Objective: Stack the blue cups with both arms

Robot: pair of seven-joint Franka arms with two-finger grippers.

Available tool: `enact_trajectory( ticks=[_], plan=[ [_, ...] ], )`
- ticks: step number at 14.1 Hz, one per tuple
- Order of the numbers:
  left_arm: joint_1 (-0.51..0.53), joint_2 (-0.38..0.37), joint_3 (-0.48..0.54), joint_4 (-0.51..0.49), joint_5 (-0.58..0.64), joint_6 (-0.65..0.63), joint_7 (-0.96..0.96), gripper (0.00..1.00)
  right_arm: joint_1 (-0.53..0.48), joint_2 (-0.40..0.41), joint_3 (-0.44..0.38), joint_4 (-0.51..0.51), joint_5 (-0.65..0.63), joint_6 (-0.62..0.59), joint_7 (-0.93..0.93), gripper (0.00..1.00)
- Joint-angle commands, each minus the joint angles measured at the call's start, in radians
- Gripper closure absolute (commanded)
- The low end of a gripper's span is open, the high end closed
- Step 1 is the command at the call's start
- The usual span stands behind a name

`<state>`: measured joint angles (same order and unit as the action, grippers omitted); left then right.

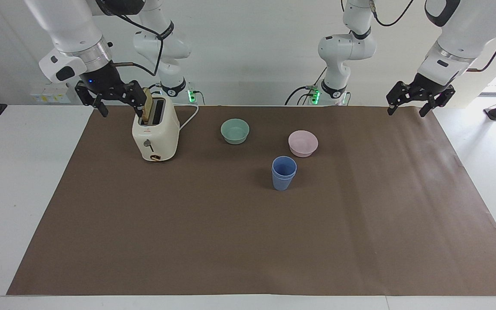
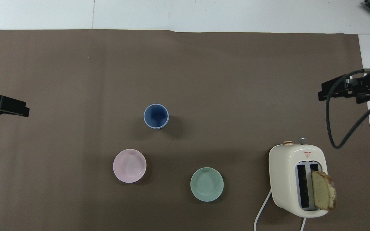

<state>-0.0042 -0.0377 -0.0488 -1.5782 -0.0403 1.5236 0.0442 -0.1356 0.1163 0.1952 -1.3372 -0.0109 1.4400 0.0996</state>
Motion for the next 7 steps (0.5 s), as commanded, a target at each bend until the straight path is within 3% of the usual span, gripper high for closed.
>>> enact_trajectory(
  ticks=[1,7],
  plan=[
    [0.016,-0.022,-0.009,-0.020,0.014,-0.008,0.003,0.00,-0.012,-0.017,0.003,-0.023,-0.018,0.025,-0.035,0.00],
    [0.016,-0.024,-0.009,-0.022,0.014,-0.008,0.003,0.00,-0.018,-0.020,0.004,-0.025,-0.011,0.023,-0.037,0.00]
  ],
)
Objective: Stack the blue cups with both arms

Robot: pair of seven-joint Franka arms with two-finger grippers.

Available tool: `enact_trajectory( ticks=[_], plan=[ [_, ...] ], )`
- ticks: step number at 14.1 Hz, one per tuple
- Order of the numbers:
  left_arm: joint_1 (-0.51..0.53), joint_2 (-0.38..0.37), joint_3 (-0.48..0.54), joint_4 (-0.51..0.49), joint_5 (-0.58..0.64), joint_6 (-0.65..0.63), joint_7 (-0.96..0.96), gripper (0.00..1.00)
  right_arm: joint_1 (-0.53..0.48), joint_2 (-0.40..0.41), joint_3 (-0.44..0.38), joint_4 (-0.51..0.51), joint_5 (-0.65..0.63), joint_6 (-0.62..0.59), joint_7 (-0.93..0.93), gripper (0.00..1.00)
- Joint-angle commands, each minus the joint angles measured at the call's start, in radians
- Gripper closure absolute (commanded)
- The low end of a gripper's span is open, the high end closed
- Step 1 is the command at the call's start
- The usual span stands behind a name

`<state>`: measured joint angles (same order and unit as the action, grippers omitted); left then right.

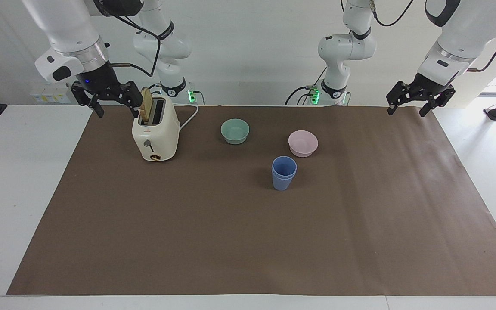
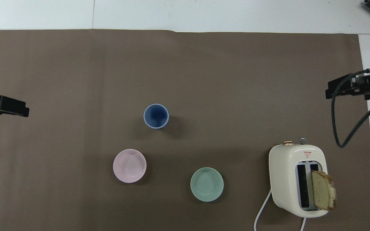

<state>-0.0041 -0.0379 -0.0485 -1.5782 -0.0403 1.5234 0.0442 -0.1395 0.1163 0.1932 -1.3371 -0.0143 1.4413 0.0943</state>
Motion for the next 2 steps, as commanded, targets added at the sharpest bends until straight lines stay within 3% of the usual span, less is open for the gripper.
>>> enact_trajectory(
  ticks=[1,2],
  plan=[
    [0.016,-0.023,-0.010,-0.022,0.014,-0.008,0.003,0.00,-0.012,-0.020,0.005,-0.025,-0.007,0.022,-0.031,0.00],
    [0.016,-0.023,-0.010,-0.022,0.014,-0.008,0.003,0.00,-0.014,-0.020,0.005,-0.025,-0.007,0.022,-0.031,0.00]
  ],
)
